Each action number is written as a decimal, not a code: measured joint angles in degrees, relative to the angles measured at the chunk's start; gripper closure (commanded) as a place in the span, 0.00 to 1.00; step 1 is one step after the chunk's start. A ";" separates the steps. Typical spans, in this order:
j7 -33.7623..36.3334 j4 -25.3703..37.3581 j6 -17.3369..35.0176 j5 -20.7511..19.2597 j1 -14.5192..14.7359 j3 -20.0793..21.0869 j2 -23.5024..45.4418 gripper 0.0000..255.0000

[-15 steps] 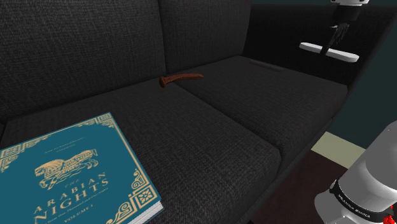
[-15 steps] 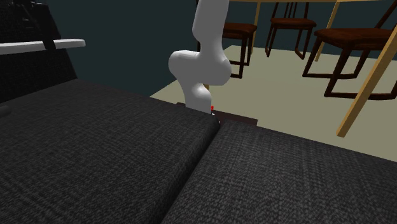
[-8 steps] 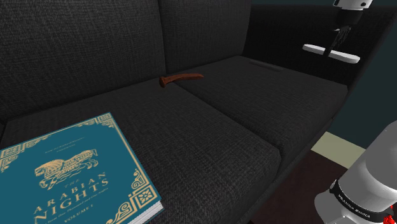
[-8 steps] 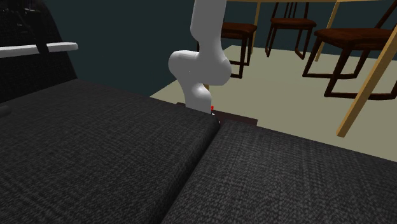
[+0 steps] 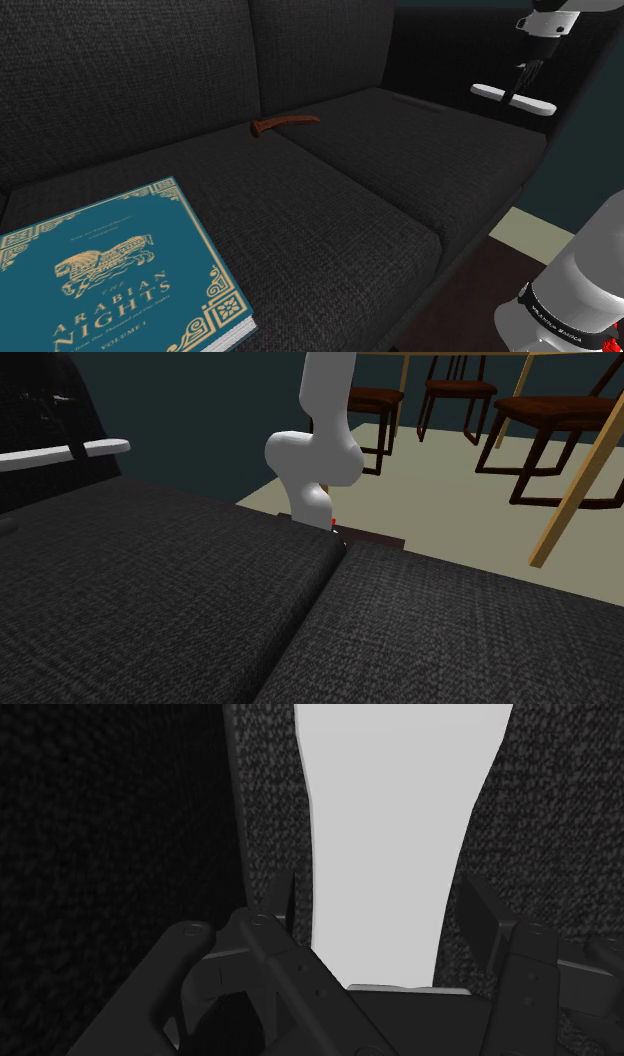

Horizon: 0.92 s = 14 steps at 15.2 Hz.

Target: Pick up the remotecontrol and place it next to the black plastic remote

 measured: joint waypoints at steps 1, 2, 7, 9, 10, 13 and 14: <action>-0.07 -0.68 0.82 0.00 -0.01 -0.20 0.15 1.00; -0.15 -1.10 1.41 0.02 -0.01 -0.37 0.32 1.00; 0.00 -4.27 4.52 -0.33 -0.21 -0.76 0.25 1.00; -0.02 -4.31 4.66 -0.29 -0.19 -0.81 0.34 1.00; -0.03 -4.32 4.69 -0.29 -0.19 -0.83 0.36 1.00; -0.04 -4.33 4.71 -0.29 -0.19 -0.84 0.37 0.00; -0.05 -4.32 4.72 -0.29 -0.19 -0.84 0.37 0.00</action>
